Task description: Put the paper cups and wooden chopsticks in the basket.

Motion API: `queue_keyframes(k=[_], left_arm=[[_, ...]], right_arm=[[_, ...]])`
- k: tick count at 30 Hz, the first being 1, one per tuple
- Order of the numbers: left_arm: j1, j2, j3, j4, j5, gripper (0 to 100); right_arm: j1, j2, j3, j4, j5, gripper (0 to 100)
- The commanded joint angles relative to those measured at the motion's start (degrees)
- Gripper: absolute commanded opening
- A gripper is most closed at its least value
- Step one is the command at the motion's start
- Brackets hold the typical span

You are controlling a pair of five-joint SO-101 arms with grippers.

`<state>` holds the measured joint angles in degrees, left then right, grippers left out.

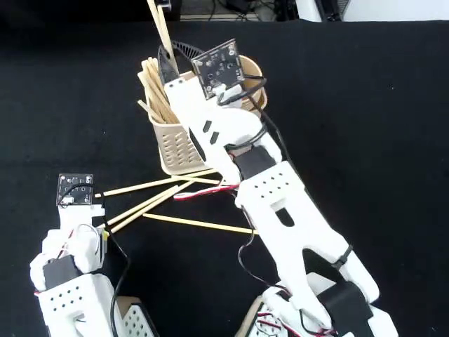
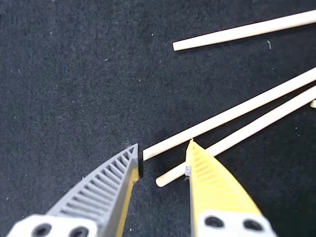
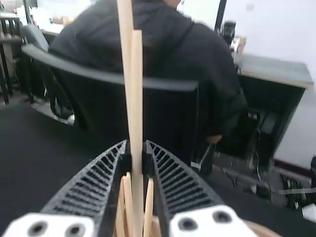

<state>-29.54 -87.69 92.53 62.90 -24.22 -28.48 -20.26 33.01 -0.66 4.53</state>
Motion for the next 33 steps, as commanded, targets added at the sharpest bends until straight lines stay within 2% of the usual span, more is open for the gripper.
queue_keyframes(k=[1,9,10,14,21,25,30,33], left_arm=[[0.04,0.09,-0.22,-1.05,0.18,17],[0.04,0.09,-0.22,-1.05,0.18,17],[0.04,0.09,-0.22,-1.05,0.18,17],[0.04,0.09,-0.22,-1.05,0.18,17],[0.04,0.09,-0.22,-1.05,0.18,17],[0.04,0.09,-0.22,-0.97,0.18,17],[0.04,0.09,-0.22,-0.97,0.18,17],[0.04,0.09,-0.22,-0.97,0.18,17]], right_arm=[[-0.70,-0.75,3.21,-1.23,-0.62,1.2],[-1.41,-9.36,12.79,-1.14,-0.18,1.5],[-1.41,-10.15,13.14,-0.97,-0.18,3.1],[-1.67,-11.12,10.59,5.80,-0.62,19.9],[-1.32,-12.18,0.31,16.79,-0.26,14.5],[-0.18,-18.68,-4.53,28.92,-0.18,14.2],[-0.18,-30.29,-8.04,54.59,-0.09,14.2],[-0.09,-34.42,-5.85,69.45,4.92,14.1]])
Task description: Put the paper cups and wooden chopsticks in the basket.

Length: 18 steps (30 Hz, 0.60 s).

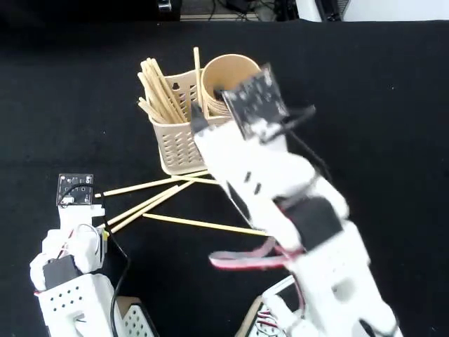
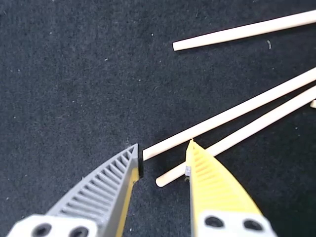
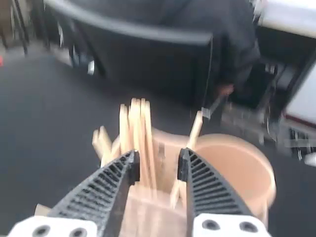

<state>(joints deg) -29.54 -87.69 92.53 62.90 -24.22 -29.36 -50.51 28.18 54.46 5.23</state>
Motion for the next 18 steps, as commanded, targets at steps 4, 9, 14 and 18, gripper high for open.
queue_keyframes(k=[4,9,14,18], left_arm=[[0.04,0.09,-0.22,-1.05,0.18,17],[-0.40,0.09,-1.19,-1.14,0.00,17],[-0.31,0.79,-11.12,-0.97,0.62,17],[0.92,5.54,-21.76,-1.41,5.01,17]], right_arm=[[1.05,-4.88,12.44,19.60,14.15,14.1],[6.07,-4.88,35.30,3.43,20.75,14.1],[11.34,-5.23,45.58,-5.10,22.15,14.1],[14.42,-5.23,50.07,-8.88,22.15,14.1]])
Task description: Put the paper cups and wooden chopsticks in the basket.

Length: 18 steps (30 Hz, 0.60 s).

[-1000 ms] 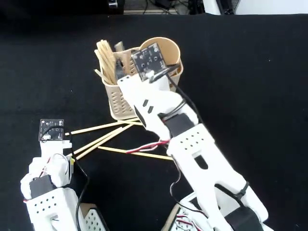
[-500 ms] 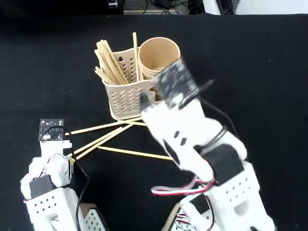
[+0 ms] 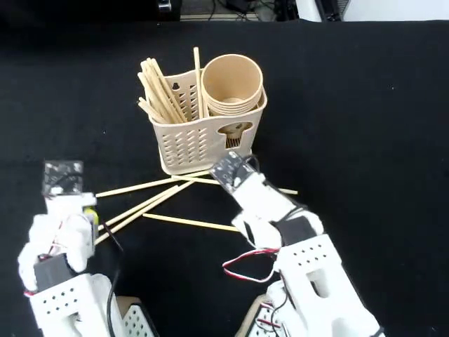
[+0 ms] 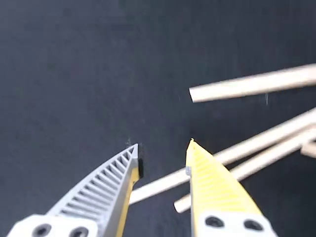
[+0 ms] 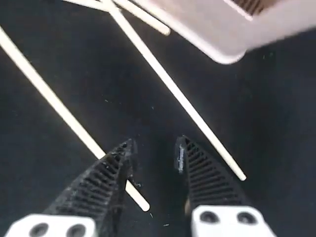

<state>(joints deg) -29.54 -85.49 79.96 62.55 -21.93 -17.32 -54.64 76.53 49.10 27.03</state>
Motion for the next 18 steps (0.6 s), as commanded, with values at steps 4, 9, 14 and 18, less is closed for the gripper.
queue_keyframes(k=[4,9,14,18], left_arm=[[7.87,16.53,-15.78,-5.45,5.45,17],[16.48,37.80,-20.44,-15.82,6.15,17],[18.77,55.65,-24.66,-25.23,5.89,17],[18.86,67.43,-29.23,-26.37,6.07,17]], right_arm=[[3.69,-1.19,7.43,-9.23,0.18,14.1],[3.69,-1.27,9.36,-12.22,0.18,14.1],[3.69,-1.27,9.71,-12.31,0.18,14.1],[3.69,-1.27,9.71,-12.22,0.18,14.1]])
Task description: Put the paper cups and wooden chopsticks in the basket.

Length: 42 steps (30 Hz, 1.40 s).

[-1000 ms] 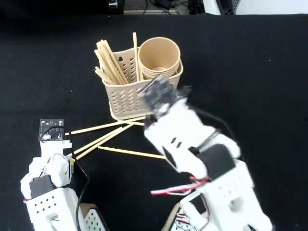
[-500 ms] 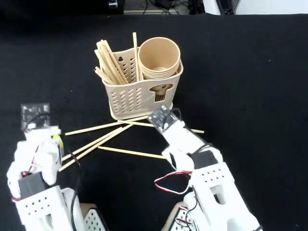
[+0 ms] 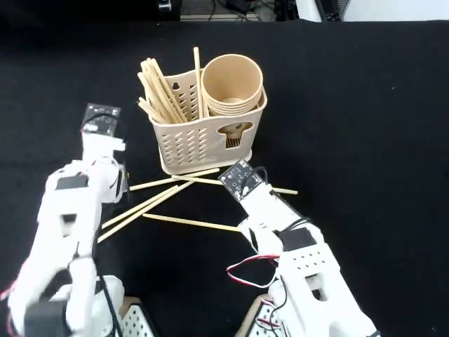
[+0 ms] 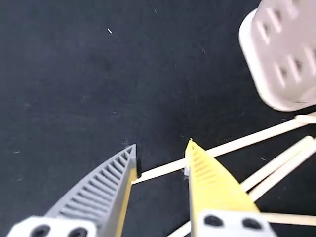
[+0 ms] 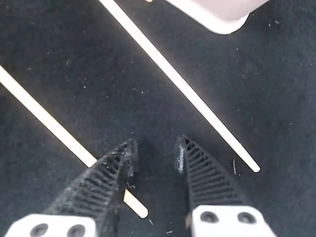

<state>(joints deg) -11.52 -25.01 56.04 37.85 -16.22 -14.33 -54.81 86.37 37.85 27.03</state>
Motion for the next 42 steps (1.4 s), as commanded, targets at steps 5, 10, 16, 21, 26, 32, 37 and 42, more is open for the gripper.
queue_keyframes(k=[5,10,16,21,26,32,37,42], left_arm=[[0.92,18.20,-9.63,-1.23,0.26,17],[0.92,18.64,-12.09,8.26,-0.26,17],[3.56,14.95,-12.00,19.96,-9.67,17],[9.45,12.22,-9.19,26.46,-14.77,17],[10.24,8.53,-8.84,27.96,-14.51,17],[10.33,-0.09,-9.80,36.04,-14.86,17],[10.24,-7.38,-5.58,35.96,-14.86,17],[10.42,-11.16,1.45,35.96,-15.12,20]], right_arm=[[0.70,-1.10,-0.04,-0.97,0.18,14.1],[0.70,-1.10,-0.04,-1.14,0.18,14.1],[0.70,-1.10,-0.04,-1.14,0.18,14.1],[0.70,-1.10,-0.04,-1.14,0.18,14.1],[0.70,-1.10,-0.04,-1.14,0.18,14.1],[0.70,-1.10,-0.04,-1.14,0.18,14.1],[0.70,-1.10,-0.04,-1.14,0.18,14.1],[0.70,-1.10,-0.04,-1.14,0.18,14.1]])
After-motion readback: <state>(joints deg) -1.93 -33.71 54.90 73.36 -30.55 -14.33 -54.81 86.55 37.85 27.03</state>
